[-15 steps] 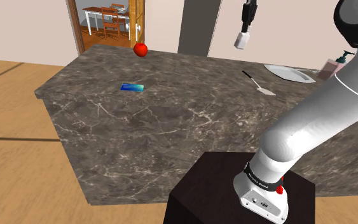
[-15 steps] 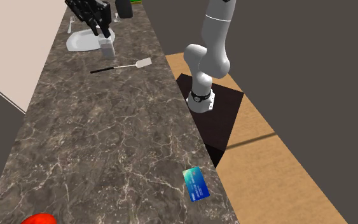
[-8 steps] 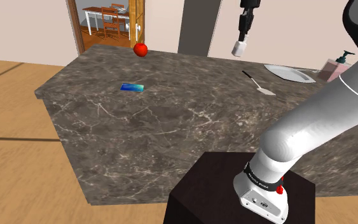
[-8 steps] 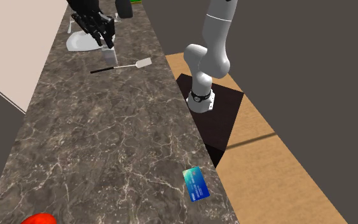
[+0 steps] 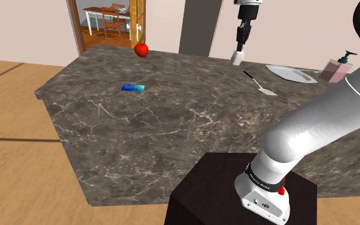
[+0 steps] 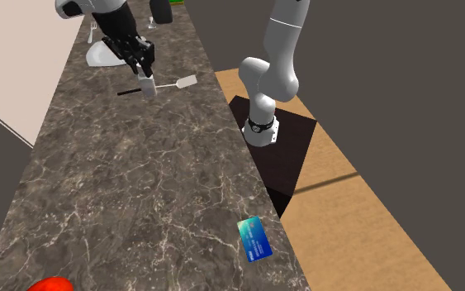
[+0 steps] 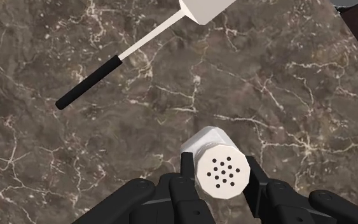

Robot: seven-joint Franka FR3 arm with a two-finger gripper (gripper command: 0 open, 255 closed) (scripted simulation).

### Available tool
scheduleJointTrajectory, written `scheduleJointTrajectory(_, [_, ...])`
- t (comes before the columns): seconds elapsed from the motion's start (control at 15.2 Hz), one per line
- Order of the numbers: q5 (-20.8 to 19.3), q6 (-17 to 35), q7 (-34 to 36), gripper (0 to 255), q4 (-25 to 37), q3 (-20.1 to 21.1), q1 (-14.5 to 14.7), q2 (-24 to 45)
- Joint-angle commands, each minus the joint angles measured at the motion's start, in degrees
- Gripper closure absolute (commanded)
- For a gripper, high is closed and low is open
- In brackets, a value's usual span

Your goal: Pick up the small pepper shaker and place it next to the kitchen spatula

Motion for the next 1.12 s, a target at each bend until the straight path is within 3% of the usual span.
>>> scheduleJointTrajectory(0.0, [-0.14, 1.57, 0.19, 255, -2.15, -0.05, -0.06, -0.62])
scheduleJointTrajectory(0.73, [-0.62, 10.21, 1.16, 255, -12.29, -0.47, -0.32, -2.10])
scheduleJointTrajectory(1.06, [-0.62, 10.21, 1.16, 255, -12.29, -0.47, -0.32, -2.10])
